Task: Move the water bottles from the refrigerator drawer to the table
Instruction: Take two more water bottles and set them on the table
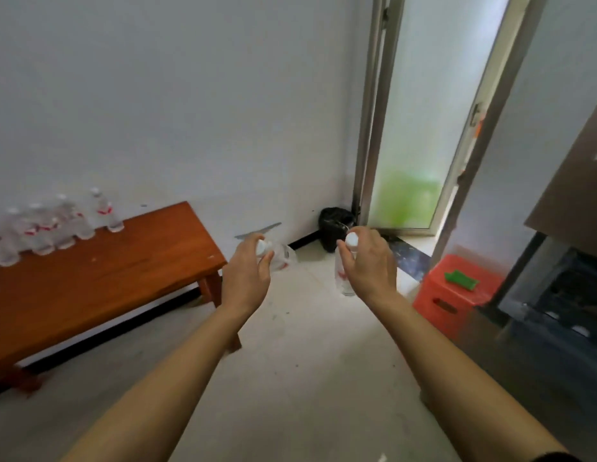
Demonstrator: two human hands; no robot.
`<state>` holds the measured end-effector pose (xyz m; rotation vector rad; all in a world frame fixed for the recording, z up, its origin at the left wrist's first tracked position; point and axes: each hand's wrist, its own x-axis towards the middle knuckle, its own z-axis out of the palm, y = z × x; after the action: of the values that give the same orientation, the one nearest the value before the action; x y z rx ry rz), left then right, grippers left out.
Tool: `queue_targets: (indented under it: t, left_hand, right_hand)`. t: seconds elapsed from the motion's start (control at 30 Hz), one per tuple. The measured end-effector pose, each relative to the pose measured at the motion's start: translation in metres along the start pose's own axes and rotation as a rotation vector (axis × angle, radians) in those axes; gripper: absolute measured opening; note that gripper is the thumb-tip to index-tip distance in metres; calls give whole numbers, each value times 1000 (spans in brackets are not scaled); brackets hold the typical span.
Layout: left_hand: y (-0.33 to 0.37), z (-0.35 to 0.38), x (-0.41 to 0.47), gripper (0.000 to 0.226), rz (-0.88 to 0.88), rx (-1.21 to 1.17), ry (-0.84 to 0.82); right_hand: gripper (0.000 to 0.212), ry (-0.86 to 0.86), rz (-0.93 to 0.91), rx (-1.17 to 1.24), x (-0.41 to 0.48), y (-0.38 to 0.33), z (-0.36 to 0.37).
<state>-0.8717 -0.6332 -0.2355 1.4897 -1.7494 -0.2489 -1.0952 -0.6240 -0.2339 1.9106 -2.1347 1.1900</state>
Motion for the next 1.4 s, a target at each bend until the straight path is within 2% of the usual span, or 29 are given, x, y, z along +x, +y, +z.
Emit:
queue_targets:
  t: [0.2,0.43,0.73,0.93,1.17,1.4]
  left_hand:
    - [-120,-94,5,32,-183,102,149]
    - [-238,-144,29,34,-395,202,252]
    - [-380,-168,163,38,-507,343,237]
    - [-454,-199,246,37,-575,361,277]
    - [-564,-249,295,40,-650,377,328]
    - [-717,-313,345,37,-654,347,257]
  right_hand:
    - [31,-165,-65,105,10,-123,106]
    - [35,-303,-200,163,35,-219,232]
    - [37,-424,-235,226,133,-314,404]
    - [36,-439,-338,236,207,-388,497]
    - [34,-492,-434,267,233,-482,602]
    - [36,-573,-407,283,229,-595,726]
